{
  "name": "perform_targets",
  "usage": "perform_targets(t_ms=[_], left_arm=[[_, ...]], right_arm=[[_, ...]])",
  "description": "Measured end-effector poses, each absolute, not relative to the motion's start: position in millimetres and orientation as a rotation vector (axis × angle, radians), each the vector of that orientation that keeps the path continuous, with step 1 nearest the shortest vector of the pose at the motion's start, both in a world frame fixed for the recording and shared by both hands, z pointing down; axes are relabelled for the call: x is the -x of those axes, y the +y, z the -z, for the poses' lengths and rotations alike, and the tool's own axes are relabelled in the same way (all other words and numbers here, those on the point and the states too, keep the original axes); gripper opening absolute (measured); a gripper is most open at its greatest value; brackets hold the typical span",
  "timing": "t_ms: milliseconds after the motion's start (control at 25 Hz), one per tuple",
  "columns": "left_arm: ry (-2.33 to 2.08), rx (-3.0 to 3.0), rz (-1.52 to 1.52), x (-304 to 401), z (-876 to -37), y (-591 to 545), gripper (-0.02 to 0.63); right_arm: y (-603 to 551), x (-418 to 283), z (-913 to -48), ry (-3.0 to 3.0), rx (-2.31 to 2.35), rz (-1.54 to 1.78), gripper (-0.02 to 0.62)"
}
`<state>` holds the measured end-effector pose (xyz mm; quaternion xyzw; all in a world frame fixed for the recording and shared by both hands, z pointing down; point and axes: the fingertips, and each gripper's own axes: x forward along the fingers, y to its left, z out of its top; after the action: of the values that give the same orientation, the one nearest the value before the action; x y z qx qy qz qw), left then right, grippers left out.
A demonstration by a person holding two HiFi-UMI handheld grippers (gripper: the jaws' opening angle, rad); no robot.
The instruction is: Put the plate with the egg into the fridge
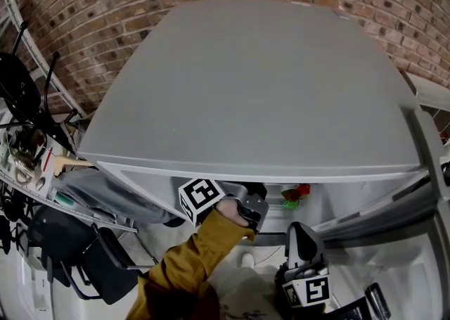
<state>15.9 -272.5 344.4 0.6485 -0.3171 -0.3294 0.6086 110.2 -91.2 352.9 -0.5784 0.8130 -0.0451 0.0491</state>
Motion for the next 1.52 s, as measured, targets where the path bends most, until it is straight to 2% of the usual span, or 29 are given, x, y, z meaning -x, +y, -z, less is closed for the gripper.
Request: perform_targets(t_ms=[280,400,600,1280,1520], left_arm=[[-0.728,-1.51,0.757,-13.3,-343.7,-269.4,0.029],[-0.721,-1.514,0.759,-14.9,-341.1,-270.4,0.057],[-0.722,-1.515,0.756,-13.2,-339.6,-269.2,0.067],[-0.767,-1.676,0.768,-9.9,-322.6,-256.6,0.069],[-0.883,-1.795,0.665,-6.6,-335.8,-236.8,0.068]], right_arm=[[-91.9,-105.0,-351.8,2.474,1.754,0.172,0.008],[-94.5,-105.2,-350.4,2.477,1.75,0.159,0.008],[-94.2,-102.4,-352.8,2.481,1.743,0.176,0.008],[-99.3,-96.2,-352.7,2.484,1.732,0.164,0.008],[-99.2,-92.6,-354.4,2.503,1.722,0.176,0.008]])
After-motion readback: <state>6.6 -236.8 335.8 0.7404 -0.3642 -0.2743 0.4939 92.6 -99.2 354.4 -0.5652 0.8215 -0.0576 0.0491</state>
